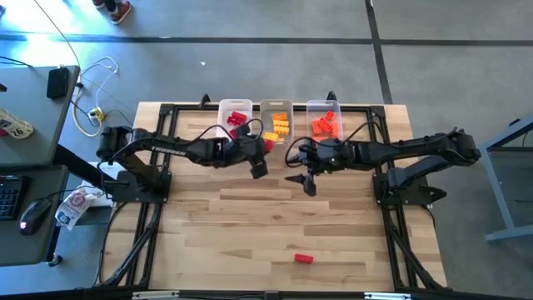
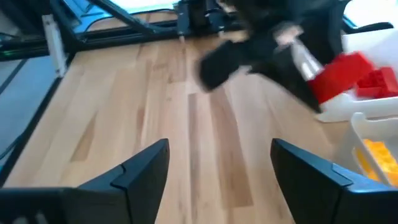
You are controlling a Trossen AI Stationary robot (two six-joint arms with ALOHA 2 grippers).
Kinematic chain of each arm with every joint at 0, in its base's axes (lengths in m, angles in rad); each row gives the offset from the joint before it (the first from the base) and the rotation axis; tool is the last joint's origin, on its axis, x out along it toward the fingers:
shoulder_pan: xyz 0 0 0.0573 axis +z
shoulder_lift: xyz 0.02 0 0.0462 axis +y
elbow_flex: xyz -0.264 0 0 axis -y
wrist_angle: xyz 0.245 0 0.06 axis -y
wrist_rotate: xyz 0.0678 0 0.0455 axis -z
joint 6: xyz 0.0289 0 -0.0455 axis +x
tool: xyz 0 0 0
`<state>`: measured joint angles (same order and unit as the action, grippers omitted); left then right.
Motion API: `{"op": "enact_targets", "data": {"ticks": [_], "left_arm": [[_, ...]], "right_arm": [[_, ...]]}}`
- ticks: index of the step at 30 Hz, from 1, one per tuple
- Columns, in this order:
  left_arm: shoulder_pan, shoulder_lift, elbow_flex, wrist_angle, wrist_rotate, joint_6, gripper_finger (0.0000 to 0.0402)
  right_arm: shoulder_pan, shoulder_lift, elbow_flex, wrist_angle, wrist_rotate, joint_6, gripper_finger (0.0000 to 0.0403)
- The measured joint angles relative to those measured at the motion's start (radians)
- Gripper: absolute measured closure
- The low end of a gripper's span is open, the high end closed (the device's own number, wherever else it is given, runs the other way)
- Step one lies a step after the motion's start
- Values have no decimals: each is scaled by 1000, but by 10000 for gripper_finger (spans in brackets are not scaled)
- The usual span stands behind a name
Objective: Sort & place blocks by color
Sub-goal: Put the red game piece into the white bin
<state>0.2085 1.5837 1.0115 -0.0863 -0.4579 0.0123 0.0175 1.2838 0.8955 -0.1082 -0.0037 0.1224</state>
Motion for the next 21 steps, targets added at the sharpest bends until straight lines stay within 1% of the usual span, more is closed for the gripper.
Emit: {"op": "enact_targets", "data": {"ticks": [6,8,15,17,21], "left_arm": [[108,0,0,-120,-27,-67,290],[141,0,0,-143,-25,-80,290],[260,0,0,-201,-20,-135,290],[295,1,0,-237,11,-169,290],[354,5,0,-289,114,-220,288]], "right_arm": [[44,0,0,-24,8,1,136],[57,0,0,-30,24,1,136],[97,0,0,-53,26,1,135],[109,0,0,-66,26,5,135],[129,0,0,-84,27,28,135]]}}
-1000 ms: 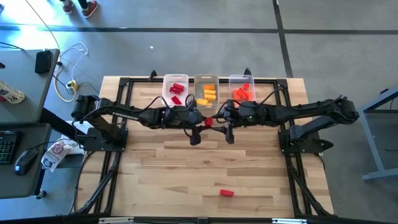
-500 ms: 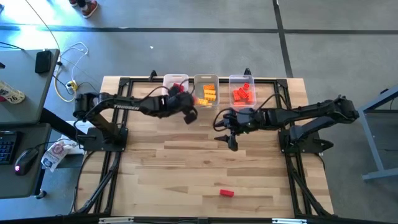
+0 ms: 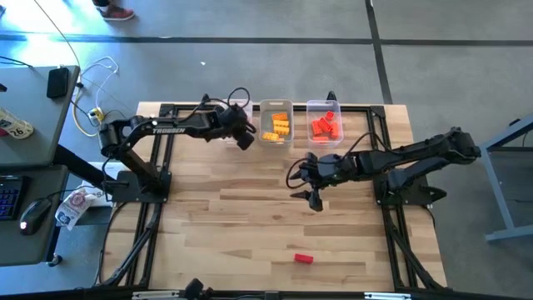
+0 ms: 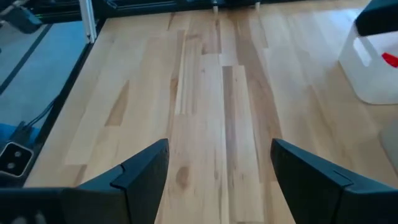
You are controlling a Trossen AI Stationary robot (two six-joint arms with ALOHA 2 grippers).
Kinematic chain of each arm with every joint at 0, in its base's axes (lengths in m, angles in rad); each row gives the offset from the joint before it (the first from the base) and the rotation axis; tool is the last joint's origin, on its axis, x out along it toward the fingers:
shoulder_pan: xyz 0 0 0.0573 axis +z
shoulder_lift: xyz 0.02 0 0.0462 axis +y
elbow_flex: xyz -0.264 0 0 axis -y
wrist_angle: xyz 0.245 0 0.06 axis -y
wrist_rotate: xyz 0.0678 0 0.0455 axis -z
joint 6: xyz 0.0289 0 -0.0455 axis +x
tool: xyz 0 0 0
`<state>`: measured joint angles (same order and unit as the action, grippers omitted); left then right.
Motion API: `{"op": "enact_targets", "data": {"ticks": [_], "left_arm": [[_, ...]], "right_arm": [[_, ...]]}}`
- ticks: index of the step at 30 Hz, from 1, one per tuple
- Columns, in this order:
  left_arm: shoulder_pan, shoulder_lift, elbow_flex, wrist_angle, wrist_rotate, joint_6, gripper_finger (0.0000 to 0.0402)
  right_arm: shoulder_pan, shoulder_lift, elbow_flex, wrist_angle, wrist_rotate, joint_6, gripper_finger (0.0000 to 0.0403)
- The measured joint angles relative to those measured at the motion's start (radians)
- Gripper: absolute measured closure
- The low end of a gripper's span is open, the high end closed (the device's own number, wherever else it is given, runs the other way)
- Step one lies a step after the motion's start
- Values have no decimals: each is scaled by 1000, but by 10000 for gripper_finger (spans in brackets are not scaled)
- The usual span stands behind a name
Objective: Sort & place blocks by color
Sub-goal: Put the red game piece into the white bin
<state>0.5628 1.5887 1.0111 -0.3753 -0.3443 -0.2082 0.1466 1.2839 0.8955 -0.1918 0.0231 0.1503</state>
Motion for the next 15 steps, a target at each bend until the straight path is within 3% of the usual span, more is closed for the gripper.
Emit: {"op": "enact_targets", "data": {"ticks": [5,15], "left_arm": [[30,7,0,-8,24,-2,263],[57,28,0,-8,24,1,260]], "right_arm": [[22,0,0,-10,49,7,135],[60,0,0,-18,76,7,135]]}}
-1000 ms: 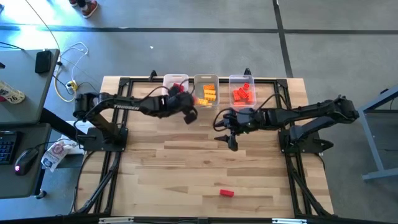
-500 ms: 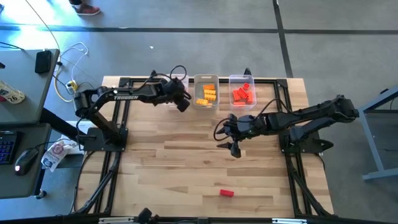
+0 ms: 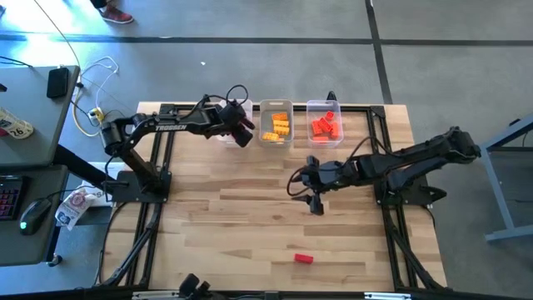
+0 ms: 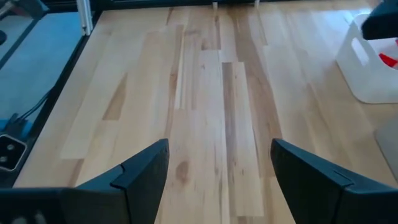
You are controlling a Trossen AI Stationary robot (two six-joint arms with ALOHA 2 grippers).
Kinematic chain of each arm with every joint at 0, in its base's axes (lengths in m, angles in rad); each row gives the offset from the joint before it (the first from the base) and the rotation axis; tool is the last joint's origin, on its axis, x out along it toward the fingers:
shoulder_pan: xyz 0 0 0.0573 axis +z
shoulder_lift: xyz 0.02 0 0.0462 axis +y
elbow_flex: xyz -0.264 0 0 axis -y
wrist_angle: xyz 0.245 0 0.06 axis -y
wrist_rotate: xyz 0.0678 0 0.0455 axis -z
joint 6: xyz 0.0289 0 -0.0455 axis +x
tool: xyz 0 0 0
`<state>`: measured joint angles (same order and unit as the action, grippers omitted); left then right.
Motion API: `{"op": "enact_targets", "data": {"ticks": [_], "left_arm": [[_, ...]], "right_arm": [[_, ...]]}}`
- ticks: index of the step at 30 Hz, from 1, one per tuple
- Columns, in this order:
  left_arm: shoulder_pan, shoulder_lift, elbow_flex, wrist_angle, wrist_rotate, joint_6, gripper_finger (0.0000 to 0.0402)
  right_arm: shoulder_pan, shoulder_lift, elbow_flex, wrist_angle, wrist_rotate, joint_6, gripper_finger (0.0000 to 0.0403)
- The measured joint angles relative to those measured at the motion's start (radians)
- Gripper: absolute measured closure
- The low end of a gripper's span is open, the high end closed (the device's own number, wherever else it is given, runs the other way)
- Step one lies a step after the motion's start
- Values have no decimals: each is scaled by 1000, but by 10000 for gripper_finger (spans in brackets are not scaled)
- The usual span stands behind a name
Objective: Sort & place blocks by color
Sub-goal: Put the red game piece into the white bin
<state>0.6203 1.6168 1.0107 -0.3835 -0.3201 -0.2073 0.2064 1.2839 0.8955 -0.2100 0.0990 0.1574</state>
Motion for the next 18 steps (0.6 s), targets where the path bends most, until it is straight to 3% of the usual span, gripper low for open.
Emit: {"op": "enact_targets", "data": {"ticks": [18], "left_arm": [[-2,7,0,-39,10,0,178]], "right_arm": [[107,0,0,1,129,76,135]]}}
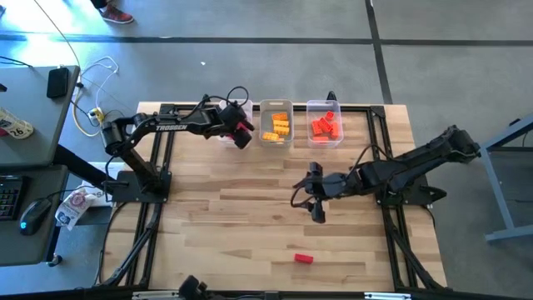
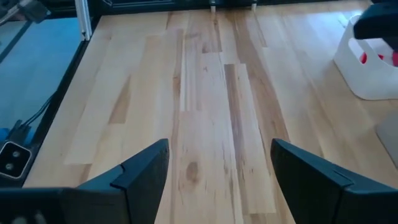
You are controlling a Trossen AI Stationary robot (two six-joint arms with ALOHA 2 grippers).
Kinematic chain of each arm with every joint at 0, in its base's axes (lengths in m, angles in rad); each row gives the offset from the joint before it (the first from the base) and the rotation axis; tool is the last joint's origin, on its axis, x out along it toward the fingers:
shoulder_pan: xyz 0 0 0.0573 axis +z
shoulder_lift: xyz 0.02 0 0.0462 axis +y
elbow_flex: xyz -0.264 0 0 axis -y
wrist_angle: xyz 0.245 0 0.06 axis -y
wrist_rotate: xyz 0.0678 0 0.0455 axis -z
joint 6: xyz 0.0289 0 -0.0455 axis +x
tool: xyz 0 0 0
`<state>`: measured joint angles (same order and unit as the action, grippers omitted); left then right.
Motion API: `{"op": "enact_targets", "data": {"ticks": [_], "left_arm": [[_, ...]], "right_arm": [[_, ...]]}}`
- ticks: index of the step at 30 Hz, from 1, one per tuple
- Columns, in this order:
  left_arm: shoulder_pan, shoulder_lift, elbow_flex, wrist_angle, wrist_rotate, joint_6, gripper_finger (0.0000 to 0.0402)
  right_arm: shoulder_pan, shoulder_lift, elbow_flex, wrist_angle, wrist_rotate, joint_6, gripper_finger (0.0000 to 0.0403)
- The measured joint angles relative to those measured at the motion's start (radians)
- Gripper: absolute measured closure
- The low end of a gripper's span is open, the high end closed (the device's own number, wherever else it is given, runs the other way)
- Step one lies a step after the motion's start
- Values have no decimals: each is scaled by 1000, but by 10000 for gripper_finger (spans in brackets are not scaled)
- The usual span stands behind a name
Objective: Sort & place blocks by color
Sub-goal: Put the red game piece into the white bin
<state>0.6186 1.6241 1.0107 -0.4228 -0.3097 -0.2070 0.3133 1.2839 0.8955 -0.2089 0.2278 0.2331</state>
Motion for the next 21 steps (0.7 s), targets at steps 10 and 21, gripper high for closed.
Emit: {"op": "enact_targets", "data": {"ticks": [10,21], "left_arm": [[-4,-3,0,-56,175,-20,177],[-66,-123,2,-86,59,-3,181]], "right_arm": [[53,0,0,74,17,-5,135],[94,1,80,52,17,-32,135]]}}
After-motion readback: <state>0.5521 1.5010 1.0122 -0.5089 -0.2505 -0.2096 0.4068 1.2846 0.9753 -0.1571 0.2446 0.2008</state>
